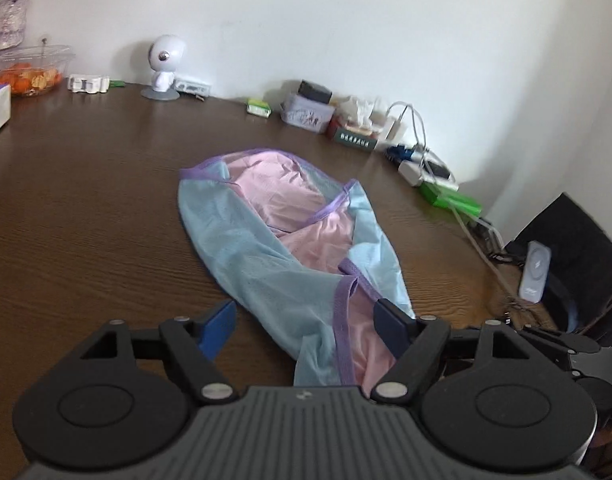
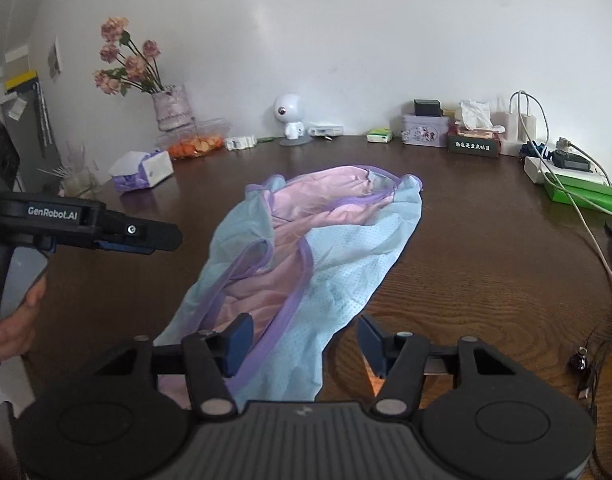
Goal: Fold clothes
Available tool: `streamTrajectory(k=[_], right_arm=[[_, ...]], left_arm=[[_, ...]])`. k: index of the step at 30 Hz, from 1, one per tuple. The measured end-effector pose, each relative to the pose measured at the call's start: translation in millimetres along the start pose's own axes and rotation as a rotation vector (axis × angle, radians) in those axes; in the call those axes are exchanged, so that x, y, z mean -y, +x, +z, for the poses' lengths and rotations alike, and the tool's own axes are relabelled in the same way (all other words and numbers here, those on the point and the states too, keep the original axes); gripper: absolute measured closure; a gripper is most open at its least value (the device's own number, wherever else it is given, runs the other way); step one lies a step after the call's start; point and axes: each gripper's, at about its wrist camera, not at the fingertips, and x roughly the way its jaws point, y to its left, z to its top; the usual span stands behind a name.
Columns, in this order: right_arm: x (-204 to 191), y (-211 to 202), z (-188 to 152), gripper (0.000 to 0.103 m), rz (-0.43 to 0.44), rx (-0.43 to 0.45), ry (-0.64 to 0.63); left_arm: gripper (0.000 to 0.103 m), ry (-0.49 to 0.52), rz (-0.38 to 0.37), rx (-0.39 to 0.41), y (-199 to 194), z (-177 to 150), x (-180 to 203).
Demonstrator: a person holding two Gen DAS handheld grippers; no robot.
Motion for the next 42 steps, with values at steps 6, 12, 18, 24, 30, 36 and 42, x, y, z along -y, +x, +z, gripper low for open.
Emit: streamTrajectory(k=[6,12,18,24,30,36,42], right_arm=[[-10,47,17,0.061,0.01,-0.051,0.007],[2,59,19,0.097,-0.081,-0.077,0.079],[58,10,-4,0.098,-0.145,-0.013,0.352],[58,-26,-4,0.072,-0.156,0.042,0.303],[14,-9,11,0.066,0.143,-0.042,0.138],[-19,-16,-16,0.065,0.301,-0.099,-0.01],[-38,-16,-38,0.09,0.184,-0.149,-0.103]], left_arm=[[0.047,0.139,0.056,-0.082,49,2,28],[0.099,-0.019,0.099,-0.055,31,3,-10],[0.099,-0.267,0.196,-0.007,-20,-14,-71],[0.066,-0.321,0.266,0.045,-43,-22,-84],[0.054,-0.035,-0.033,-0.024,-53,-16,-27],[0.053,0.091,-0.159,-0.228,-42,-51,-19],[0.055,0.142,-0.097,-0.209,-57,-67,-33]])
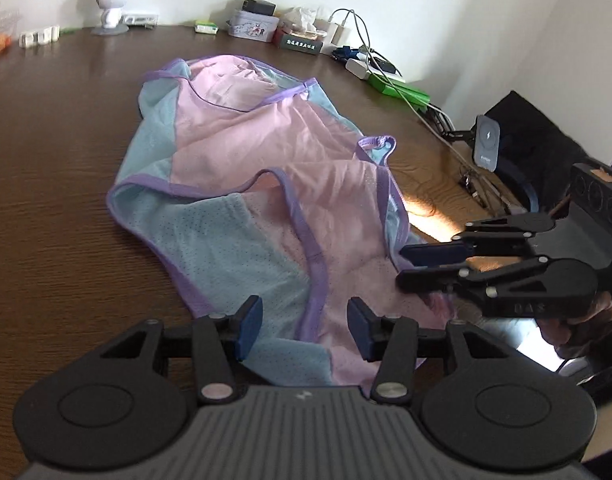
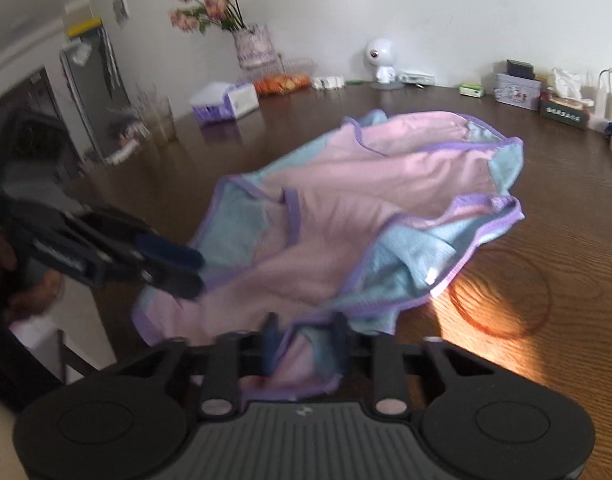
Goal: Fold clothes
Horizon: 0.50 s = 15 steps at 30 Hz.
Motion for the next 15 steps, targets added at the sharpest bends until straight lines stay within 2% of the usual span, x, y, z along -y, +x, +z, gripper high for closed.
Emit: streamTrajectory(k=[3,7,9,11,13,14,15], right_arm=[[13,-18,-11,0.089,-0.041,-0.01,0.082],[11,-29,-5,0.085,-0.053,0.028,0.089],[4,-22,6,0.081,-0.031,0.043,0.081],[-2,-12,14,0.078,-0.043,0.039,0.066],[-5,1,15,0.08,-0.074,0.01,0.055],[-5,8,14,0.08,-0.093,-0.001,0.058],[-4,13,14,0.088,-0.108,-0.008,0.062]], left_arm=[[0.055,-0.029,0.016,0.014,-12,-8,-7],[0.051,-0.046,-0.102,0.059,-12,6,1],[0.053,0.0,-0.093,0.026,2,14,12],[0.062,0.03,-0.074,-0.006,13,15,19],[0.093,0.029,-0.083,-0.034,23,13,20],[0.096,0.019,-0.089,-0.034,25,13,19],[0.1,0.008,-0.093,-0.029,26,12,17]])
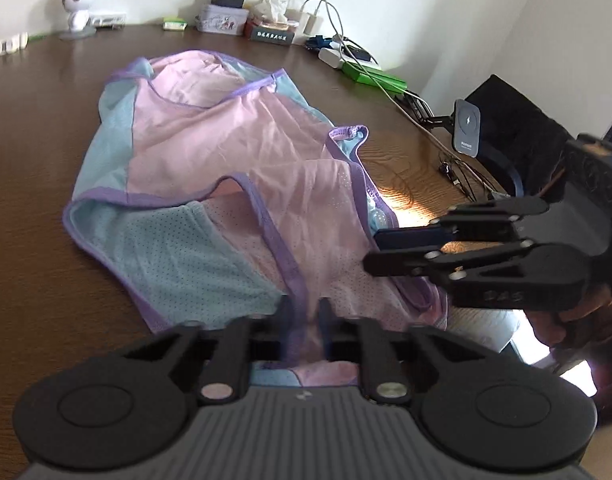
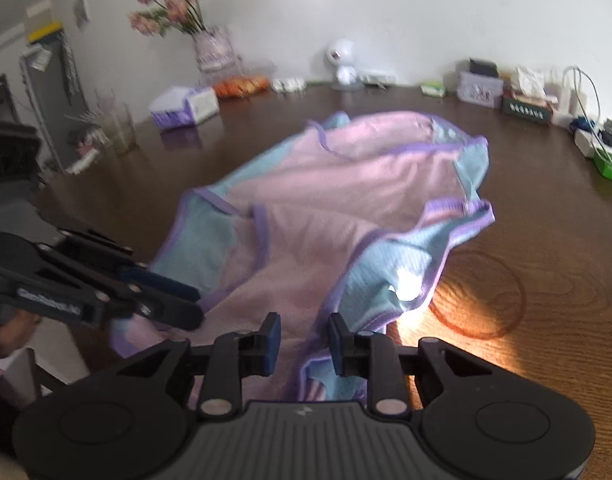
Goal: Fold clothes
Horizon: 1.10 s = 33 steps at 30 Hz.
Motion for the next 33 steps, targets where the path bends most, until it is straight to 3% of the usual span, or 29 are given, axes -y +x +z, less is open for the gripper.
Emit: streamTrajectory(k=[1,6,10,14,15,16,18,19,23,25,27,30,33], right_arm=[[1,0,2,0.098,-0.003,0.002,0.009],[17,-17,28,0.1,0.056,0.136,0.113],[35,-17,65,0.1,0.076,0.283,0.169],[42,16,83,0.089,0.0,0.205,0.096],[39,12,80,0.088,-0.039,0.206,0.048],[35,2,74,0.085,-0.059,0.221,-0.006],[24,-18,58,0.076,-0.041,0.242,-0.092],[18,-28,49,0.075,-0.023,0.247,-0.132],[-16,-21,20,0.08,0.072,0.131,-0.299],[-23,-7,12,0.08,0.032,0.096,-0.348],[-20,5,12,0.08,-0.017,0.08,-0.33],[-8,11,16,0.08,-0.023,0.069,-0.259],[-11,13,18,0.077,-0.012,0.081,-0.256]], left_arm=[[0.101,-0.014,-0.001,0.01,-1,1,-2],[0.102,-0.131,-0.04,0.155,-27,27,-20],[0.101,-0.11,0.043,0.315,-33,61,-27],[0.094,-0.142,0.166,0.305,-22,73,-45],[0.087,-0.146,0.17,0.297,-28,70,-46],[0.069,-0.138,0.149,0.302,-38,63,-43],[0.049,-0.086,0.113,0.296,-49,48,-26],[0.048,-0.049,0.1,0.272,-50,40,-15],[0.052,0.051,0.139,0.14,-26,18,20],[0.065,0.063,0.197,0.107,-13,12,25],[0.072,0.07,0.263,0.096,-6,8,24],[0.095,0.094,0.342,0.078,-3,3,21],[0.101,0.09,0.389,0.119,-12,3,17]])
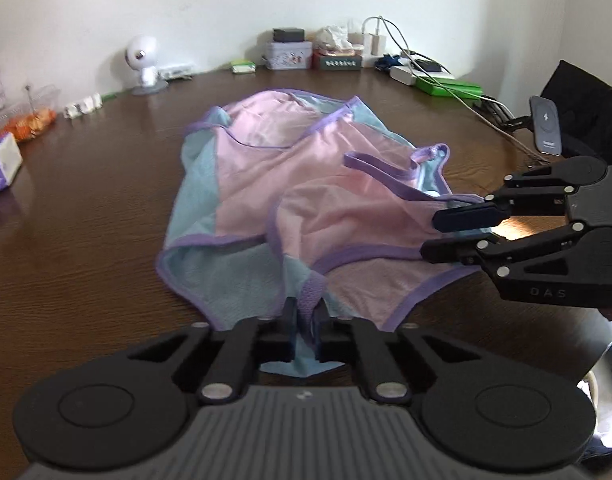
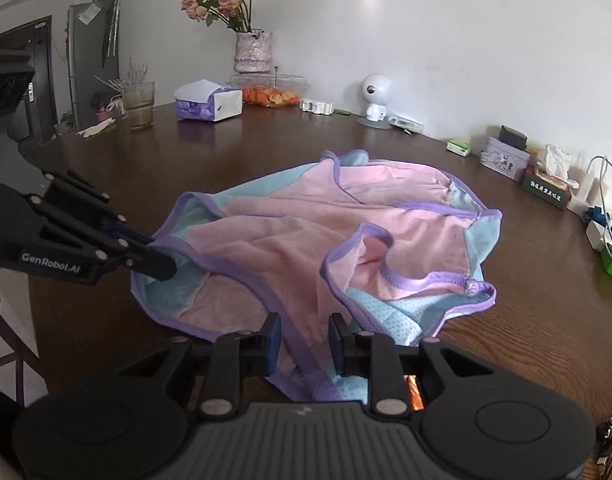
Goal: Fold clothes
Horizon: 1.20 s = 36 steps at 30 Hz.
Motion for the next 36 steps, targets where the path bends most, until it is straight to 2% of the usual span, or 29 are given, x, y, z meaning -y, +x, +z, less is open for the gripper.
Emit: streamTrajectory(k=[4,6,10,16,20,26,30,32,33,34,36], right_arm=[[-12,9,5,0.075,-0.004,0.001,-0.042],[-23,15,10,0.073,-0.018,-0.002,-0.073],[-53,26,19,0.065,-0.043,-0.002,-0.148],[-77,33,11,0.065,-0.268,-0.02,-0.264],[-70,19,-1,0.066,-0.418,-0.058,-0.296],[-72,-15,-23,0.066,-0.576,-0.084,-0.347],[-77,-25,-29,0.066,-0.596,-0.084,-0.357],[-80,-30,-28,0.076,-0.601,-0.075,-0.355],[-81,-32,-26,0.095,-0.599,-0.072,-0.34],[-81,-35,-23,0.101,-0.597,-0.067,-0.324],[-80,-40,-20,0.101,-0.602,-0.058,-0.3]], left_arm=[[0.101,-0.063,0.008,0.112,-27,11,-10],[0.101,-0.071,0.0,0.126,-33,15,-11],[0.101,-0.029,0.052,0.131,-33,14,-2],[0.101,-0.065,0.045,0.162,-39,13,-3],[0.101,-0.084,0.055,0.173,-41,12,-10],[0.101,-0.09,0.059,0.174,-38,10,-14],[0.101,-0.062,0.052,0.18,-41,8,-8],[0.101,-0.042,0.069,0.18,-42,4,-6],[0.101,-0.032,0.079,0.177,-42,1,-6],[0.101,-0.034,0.082,0.169,-42,-4,-6],[0.101,-0.059,0.084,0.163,-43,-13,-9]])
